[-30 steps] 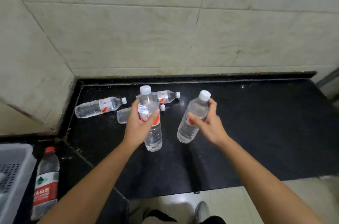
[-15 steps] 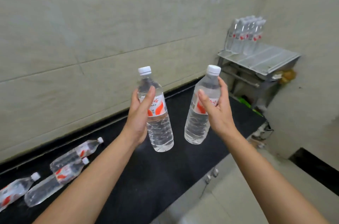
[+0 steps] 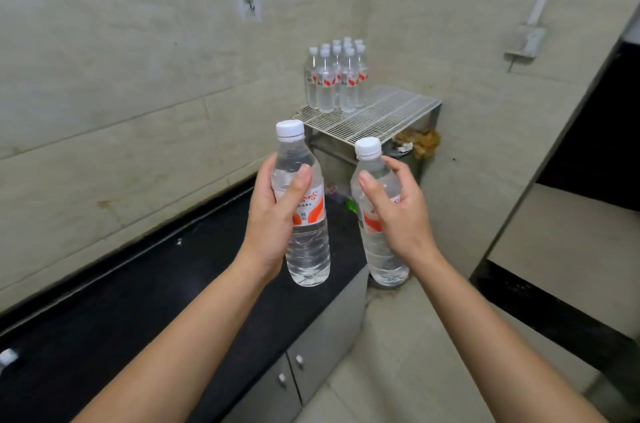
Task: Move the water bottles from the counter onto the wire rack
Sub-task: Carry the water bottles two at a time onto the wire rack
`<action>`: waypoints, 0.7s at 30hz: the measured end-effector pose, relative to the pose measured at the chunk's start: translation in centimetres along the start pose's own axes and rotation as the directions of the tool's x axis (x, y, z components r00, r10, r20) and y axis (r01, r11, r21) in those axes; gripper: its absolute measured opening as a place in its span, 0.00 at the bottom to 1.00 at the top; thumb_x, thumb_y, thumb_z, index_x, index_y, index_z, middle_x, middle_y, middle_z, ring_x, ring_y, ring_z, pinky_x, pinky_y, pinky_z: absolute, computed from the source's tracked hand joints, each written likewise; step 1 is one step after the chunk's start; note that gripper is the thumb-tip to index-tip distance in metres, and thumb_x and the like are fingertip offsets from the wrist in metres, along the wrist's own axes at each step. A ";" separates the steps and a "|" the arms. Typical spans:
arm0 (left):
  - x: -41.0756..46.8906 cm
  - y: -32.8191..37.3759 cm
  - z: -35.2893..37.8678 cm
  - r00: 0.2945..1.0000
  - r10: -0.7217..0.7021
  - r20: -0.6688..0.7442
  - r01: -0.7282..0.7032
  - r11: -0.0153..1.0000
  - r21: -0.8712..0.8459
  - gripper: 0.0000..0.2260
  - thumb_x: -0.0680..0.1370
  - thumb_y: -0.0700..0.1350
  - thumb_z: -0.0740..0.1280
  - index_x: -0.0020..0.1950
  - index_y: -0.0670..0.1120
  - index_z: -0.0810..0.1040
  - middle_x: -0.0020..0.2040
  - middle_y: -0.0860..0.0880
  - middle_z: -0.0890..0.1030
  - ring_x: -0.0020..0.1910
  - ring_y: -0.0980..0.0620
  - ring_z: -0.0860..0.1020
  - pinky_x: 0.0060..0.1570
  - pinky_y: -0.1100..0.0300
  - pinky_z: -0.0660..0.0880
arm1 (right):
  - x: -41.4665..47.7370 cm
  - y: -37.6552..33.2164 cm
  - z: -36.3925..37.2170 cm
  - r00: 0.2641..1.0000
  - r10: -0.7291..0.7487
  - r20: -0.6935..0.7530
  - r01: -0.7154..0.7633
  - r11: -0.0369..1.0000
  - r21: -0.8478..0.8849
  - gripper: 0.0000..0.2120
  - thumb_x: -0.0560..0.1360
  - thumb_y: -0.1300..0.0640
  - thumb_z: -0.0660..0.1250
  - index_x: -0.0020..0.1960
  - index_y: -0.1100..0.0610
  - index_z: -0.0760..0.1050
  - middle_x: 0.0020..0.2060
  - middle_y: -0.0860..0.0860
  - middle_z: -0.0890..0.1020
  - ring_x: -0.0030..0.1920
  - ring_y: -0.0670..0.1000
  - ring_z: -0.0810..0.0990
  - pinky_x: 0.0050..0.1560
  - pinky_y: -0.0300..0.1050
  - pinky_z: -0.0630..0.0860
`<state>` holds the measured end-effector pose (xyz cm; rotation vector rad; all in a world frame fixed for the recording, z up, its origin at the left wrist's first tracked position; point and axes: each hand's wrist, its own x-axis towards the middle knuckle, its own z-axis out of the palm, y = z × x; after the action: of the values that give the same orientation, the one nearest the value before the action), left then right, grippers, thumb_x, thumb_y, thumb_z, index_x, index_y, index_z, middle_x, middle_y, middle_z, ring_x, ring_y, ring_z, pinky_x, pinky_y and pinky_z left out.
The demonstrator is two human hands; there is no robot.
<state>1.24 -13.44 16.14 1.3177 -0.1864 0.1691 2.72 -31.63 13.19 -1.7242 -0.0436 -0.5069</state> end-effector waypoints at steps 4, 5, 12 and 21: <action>4.5 -3.0 3.5 1.000 -0.016 -0.011 0.016 1.000 -0.013 0.26 0.75 0.51 0.70 0.71 0.44 0.71 0.56 0.46 0.83 0.52 0.52 0.84 0.47 0.63 0.78 | 4.5 3.9 -1.9 0.995 0.085 -0.042 -0.082 0.993 0.084 0.24 0.68 0.29 0.70 0.60 0.36 0.74 0.58 0.48 0.83 0.57 0.50 0.84 0.62 0.60 0.78; 5.9 -3.8 4.2 1.000 -0.024 -0.013 0.024 0.999 -0.023 0.26 0.75 0.50 0.70 0.71 0.44 0.71 0.56 0.47 0.84 0.52 0.52 0.84 0.47 0.63 0.78 | 5.8 4.8 -2.3 0.993 0.104 -0.058 -0.098 0.990 0.099 0.24 0.68 0.30 0.70 0.61 0.38 0.74 0.57 0.48 0.84 0.56 0.50 0.84 0.62 0.60 0.78; 19.9 -9.0 9.7 1.000 -0.030 0.002 0.030 0.997 -0.069 0.21 0.79 0.45 0.69 0.72 0.46 0.70 0.57 0.48 0.84 0.53 0.51 0.85 0.48 0.62 0.79 | 19.0 8.7 -4.2 0.993 0.081 -0.090 -0.073 0.994 0.086 0.23 0.69 0.34 0.71 0.60 0.41 0.75 0.56 0.51 0.84 0.56 0.53 0.85 0.61 0.60 0.79; 35.8 -11.5 17.3 1.000 0.005 0.005 -0.005 1.000 -0.019 0.29 0.73 0.55 0.74 0.72 0.53 0.70 0.66 0.49 0.81 0.63 0.48 0.81 0.65 0.42 0.75 | 34.9 10.2 -8.2 0.978 0.003 -0.207 0.003 1.000 0.028 0.16 0.79 0.46 0.68 0.63 0.52 0.75 0.52 0.46 0.84 0.51 0.41 0.84 0.53 0.38 0.78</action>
<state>37.99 -32.37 17.66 1.2985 -0.1953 0.1677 34.79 -50.24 17.14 -1.6357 0.0981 -0.6805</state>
